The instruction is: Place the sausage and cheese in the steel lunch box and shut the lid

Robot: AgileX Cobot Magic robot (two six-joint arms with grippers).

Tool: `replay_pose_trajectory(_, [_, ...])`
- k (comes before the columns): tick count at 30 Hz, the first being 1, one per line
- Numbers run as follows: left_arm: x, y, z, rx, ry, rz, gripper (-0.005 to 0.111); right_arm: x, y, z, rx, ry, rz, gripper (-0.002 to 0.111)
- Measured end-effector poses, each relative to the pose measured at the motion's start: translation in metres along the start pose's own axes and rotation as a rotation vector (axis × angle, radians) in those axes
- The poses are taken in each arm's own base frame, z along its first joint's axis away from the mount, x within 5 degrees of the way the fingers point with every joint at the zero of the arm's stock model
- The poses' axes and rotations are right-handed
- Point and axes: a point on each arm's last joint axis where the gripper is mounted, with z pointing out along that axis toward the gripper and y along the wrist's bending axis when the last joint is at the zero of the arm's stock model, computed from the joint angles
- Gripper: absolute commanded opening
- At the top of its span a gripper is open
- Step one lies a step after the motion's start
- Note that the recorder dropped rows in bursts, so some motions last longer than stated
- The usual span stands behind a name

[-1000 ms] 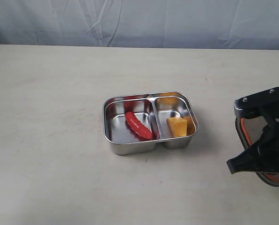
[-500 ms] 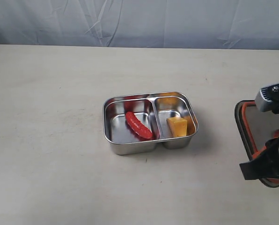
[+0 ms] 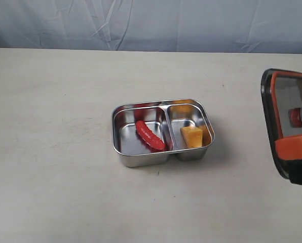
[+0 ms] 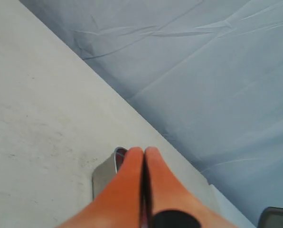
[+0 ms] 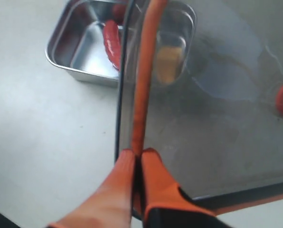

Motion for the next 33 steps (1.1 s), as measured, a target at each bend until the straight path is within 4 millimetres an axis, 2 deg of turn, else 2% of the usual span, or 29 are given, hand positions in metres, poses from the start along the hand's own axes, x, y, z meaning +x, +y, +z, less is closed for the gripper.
replay_pose_trajectory(7, [0.006,-0.004,0.0,0.036,0.065,-0.153,0.0,-0.012,0.018,-0.01,-0.181,-0.086,-0.016,-0.001])
replay_pose_trajectory(15, [0.011,-0.012,-0.001,0.108,0.147,-0.39,0.0,-0.017,0.033,-0.015,-0.342,-0.148,-0.047,-0.001])
replay_pose_trajectory(22, [0.012,-0.017,-0.002,0.153,0.168,-0.418,0.0,-0.019,0.039,-0.018,-0.42,-0.177,-0.075,-0.001])
replay_pose_trajectory(26, [0.012,-0.028,-0.005,0.277,0.198,-0.421,0.0,-0.023,0.047,-0.023,-0.519,-0.229,-0.076,-0.001])
replay_pose_trajectory(28, [0.005,-0.038,-0.008,0.319,0.177,-0.386,0.0,-0.024,0.05,-0.025,-0.558,-0.248,-0.072,-0.001])
replay_pose_trajectory(30, [-0.012,-0.06,-0.015,0.387,0.103,-0.313,0.0,-0.025,0.053,-0.027,-0.591,-0.257,-0.073,-0.001])
replay_pose_trajectory(32, [-0.035,-0.087,-0.023,0.435,0.0,-0.164,0.0,-0.025,0.056,-0.029,-0.634,-0.263,-0.076,-0.001])
replay_pose_trajectory(33, [-0.039,-0.092,-0.022,0.435,-0.005,-0.132,0.0,-0.025,0.057,-0.03,-0.646,-0.265,-0.078,-0.001])
